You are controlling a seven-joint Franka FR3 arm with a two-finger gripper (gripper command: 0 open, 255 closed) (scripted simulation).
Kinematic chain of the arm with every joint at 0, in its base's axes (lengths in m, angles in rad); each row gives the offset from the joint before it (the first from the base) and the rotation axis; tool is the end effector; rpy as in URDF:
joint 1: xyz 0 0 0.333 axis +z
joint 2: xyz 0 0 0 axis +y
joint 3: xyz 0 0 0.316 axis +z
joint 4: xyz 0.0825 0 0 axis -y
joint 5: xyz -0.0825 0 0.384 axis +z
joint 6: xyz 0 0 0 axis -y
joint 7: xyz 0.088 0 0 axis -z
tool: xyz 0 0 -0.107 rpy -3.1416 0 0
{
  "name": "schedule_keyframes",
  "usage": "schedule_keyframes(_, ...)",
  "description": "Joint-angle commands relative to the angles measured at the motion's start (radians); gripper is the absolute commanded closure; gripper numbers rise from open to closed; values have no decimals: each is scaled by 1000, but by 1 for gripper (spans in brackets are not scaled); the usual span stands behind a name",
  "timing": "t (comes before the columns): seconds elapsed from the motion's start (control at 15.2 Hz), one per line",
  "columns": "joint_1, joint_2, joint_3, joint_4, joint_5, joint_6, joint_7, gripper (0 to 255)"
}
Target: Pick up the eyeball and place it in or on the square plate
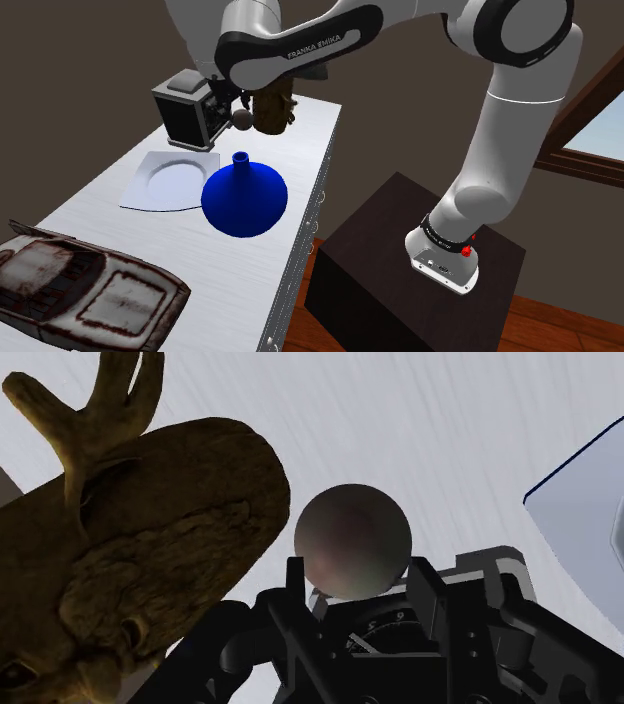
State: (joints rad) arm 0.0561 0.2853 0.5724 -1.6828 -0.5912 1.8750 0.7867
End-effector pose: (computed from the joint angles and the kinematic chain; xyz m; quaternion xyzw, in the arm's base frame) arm 0.5532 0.3110 0.4573 0.9792 0.0092 0.1171 0.1651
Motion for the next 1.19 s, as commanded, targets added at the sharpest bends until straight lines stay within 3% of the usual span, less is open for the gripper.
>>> schedule_keyframes(0.0, 44, 46, 9, 59, -21, -40, 37, 255)
schedule_keyframes(0.4, 206, 217, 16, 299, -87, -181, 124, 255)
schedule_keyframes(0.73, 380, 396, -4, 588, -145, -319, 153, 255)
schedule_keyframes(0.79, 346, 364, 0, 530, -135, -289, 150, 255)
schedule_keyframes(0.86, 346, 364, 0, 530, -135, -289, 150, 0)
schedule_keyframes(1.12, 170, 163, 52, 201, -48, -130, 111, 0)
